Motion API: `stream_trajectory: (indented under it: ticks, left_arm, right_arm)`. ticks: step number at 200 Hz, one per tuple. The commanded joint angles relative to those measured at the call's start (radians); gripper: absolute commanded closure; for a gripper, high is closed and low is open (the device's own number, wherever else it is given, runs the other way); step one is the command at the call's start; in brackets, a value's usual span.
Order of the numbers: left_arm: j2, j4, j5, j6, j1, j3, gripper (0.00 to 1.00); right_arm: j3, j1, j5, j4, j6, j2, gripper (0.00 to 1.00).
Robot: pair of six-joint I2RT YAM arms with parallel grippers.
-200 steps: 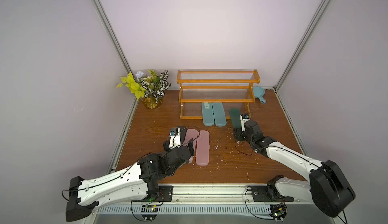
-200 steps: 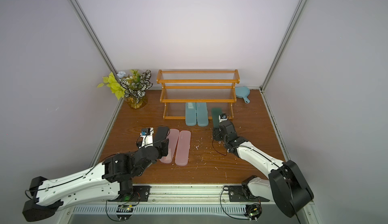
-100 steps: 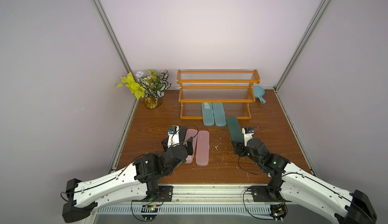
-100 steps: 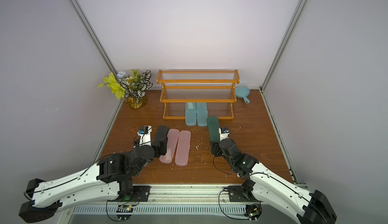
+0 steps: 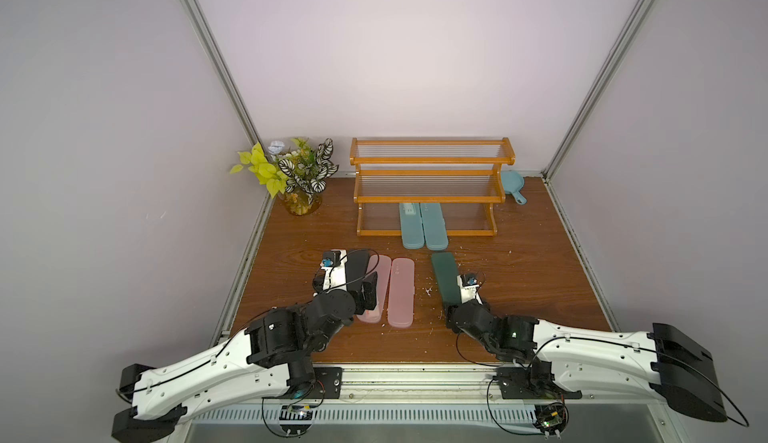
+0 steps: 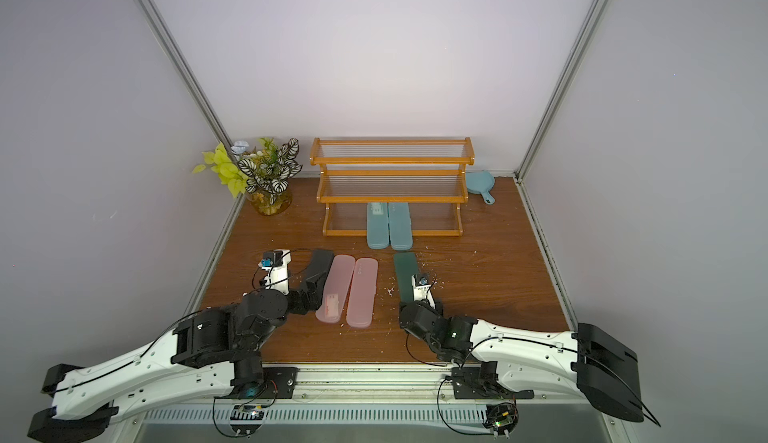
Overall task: Remove the pencil cases from the shelf
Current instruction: Place the pencil case at the center of the board.
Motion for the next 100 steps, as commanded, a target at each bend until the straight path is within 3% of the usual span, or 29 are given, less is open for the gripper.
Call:
stream_trajectory:
  ticks: [1,100]
  left_arm:
    - [0.003,-0.027,0.014,0.008,0.009,-0.009,0.03]
    - [0.001,-0.029,0.032,-0.015,0.009,-0.024,0.03]
  right_arm:
    - [0.067,0.042,0.122,0.028,0.103,0.044,0.33]
    - [0.136,0.100,0.101,0.101,0.201,0.255,0.33]
